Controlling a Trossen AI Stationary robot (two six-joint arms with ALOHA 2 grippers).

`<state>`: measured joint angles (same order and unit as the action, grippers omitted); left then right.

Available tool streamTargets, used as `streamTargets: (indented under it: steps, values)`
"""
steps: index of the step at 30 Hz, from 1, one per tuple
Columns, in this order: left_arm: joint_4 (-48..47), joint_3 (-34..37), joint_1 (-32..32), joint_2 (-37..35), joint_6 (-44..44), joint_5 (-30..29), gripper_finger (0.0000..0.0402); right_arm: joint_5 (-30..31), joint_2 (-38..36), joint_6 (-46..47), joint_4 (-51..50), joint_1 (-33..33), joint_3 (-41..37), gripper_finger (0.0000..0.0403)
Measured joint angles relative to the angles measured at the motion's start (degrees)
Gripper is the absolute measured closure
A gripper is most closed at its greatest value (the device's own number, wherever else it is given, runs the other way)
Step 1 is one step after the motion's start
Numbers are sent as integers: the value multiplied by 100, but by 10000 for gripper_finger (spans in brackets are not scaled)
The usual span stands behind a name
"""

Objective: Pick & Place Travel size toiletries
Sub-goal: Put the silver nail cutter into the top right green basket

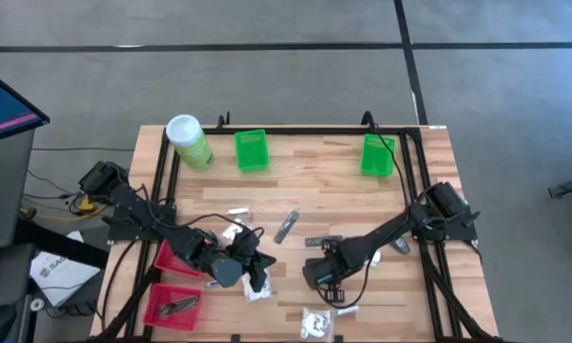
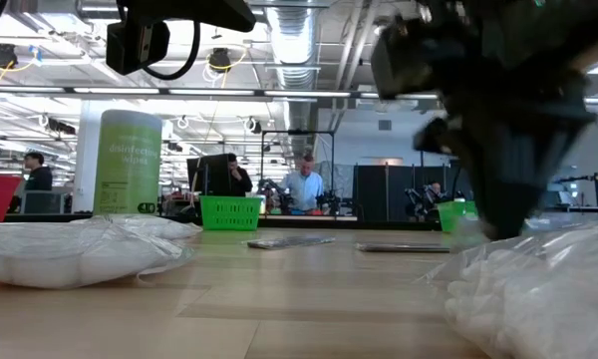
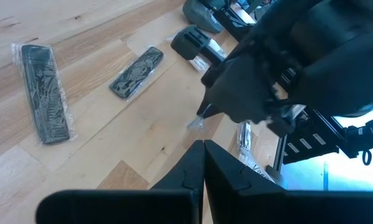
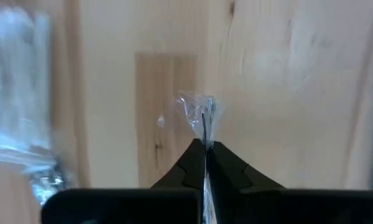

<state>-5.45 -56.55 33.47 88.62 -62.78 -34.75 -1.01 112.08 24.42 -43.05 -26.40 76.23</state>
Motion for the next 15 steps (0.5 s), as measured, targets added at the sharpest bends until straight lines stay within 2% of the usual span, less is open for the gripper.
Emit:
streamTargets:
  steps: [9,15]
  values:
    - [7,0,-2,2,0,-89,401,14,-18,-356,-661,362,745,403]
    - [12,0,-2,1,0,-114,401,17,-23,-633,-1315,932,1380,403]
